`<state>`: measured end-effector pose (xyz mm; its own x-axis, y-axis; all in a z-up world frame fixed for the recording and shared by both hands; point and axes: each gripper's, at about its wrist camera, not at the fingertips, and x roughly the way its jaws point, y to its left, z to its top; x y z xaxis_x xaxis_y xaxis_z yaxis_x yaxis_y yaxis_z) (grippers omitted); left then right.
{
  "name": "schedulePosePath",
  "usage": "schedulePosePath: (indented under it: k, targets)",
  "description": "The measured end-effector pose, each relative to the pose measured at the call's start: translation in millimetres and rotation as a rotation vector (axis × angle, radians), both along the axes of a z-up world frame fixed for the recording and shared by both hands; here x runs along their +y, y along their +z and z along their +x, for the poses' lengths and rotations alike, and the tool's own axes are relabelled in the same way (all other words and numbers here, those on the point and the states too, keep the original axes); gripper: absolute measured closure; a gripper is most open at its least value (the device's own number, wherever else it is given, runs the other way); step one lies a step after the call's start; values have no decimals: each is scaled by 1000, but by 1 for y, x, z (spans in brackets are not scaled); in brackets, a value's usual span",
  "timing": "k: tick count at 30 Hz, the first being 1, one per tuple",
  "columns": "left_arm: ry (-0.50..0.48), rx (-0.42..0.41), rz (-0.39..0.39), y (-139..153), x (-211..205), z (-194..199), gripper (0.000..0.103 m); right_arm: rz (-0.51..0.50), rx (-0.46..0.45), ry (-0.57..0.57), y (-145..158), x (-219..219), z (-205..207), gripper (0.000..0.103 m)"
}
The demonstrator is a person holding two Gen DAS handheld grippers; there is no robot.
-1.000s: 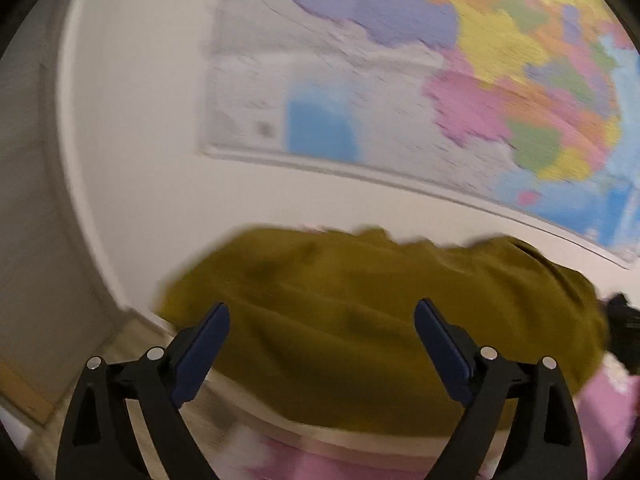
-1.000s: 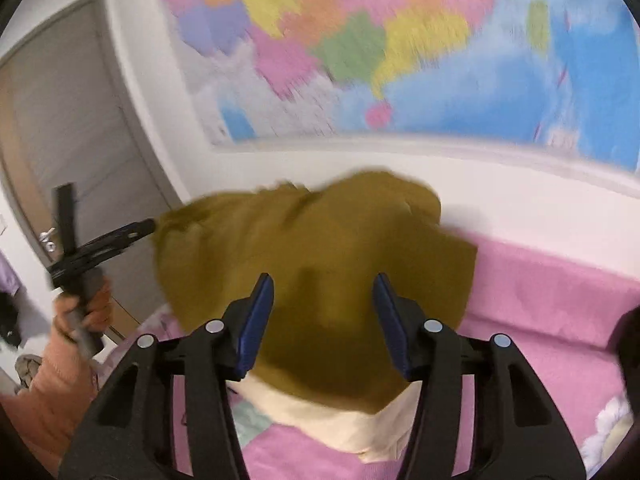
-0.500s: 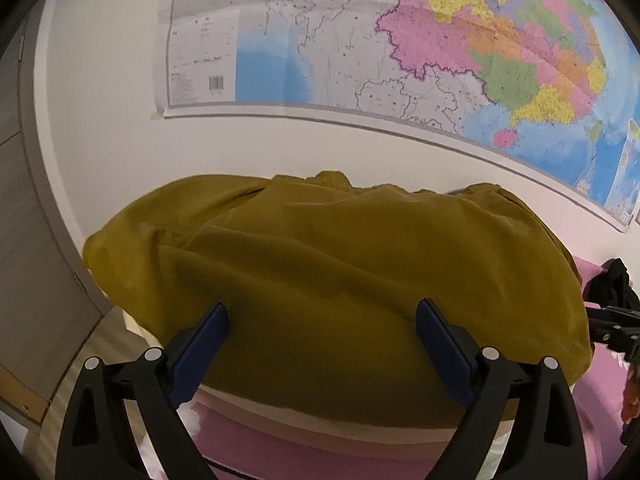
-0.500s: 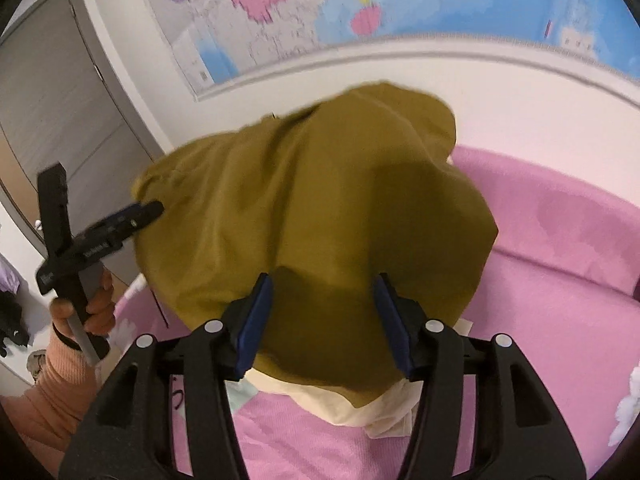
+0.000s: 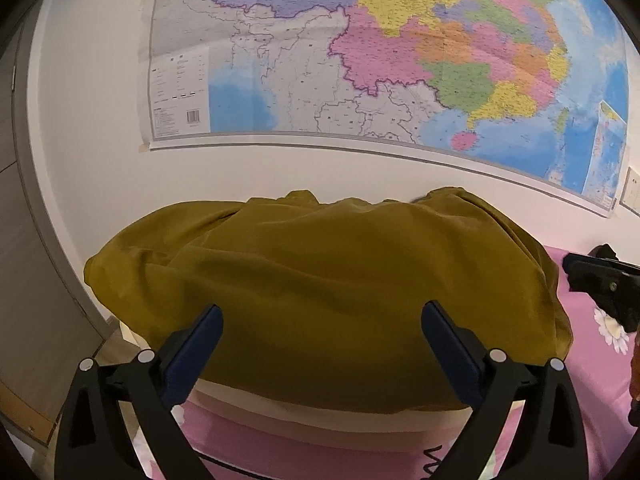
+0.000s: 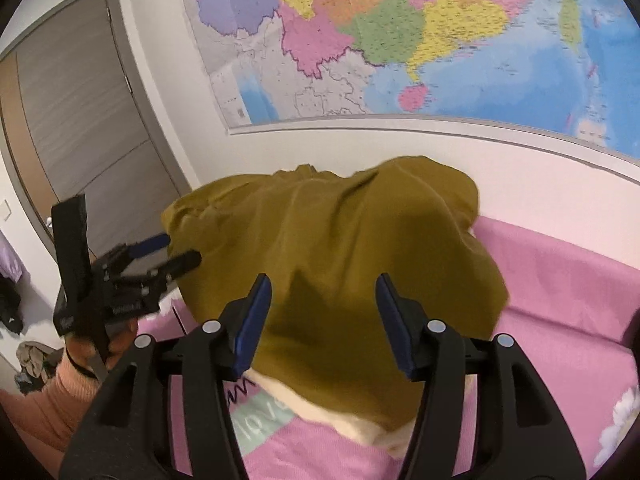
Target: Fold large clothes
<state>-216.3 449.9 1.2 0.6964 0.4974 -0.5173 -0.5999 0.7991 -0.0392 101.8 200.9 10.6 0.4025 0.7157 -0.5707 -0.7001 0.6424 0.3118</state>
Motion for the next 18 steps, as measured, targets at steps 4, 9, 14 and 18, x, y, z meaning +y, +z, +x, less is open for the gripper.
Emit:
schedulePosePath:
  k: [4,9,14,18]
  targets:
    - [-14,27,-32,-10,3,11,7,-19,110,-23,-24,14,27,46]
    - [-14,46,-84,-26,15,17,7,-43,147,-20,-52,23,35,46]
    - [3,24,-91,-21,13,9,7,-9,160,-23,-40,10,26,46]
    - [-19,3,-93,-18,5,3,7,28,119,14,-32,-4,2,45]
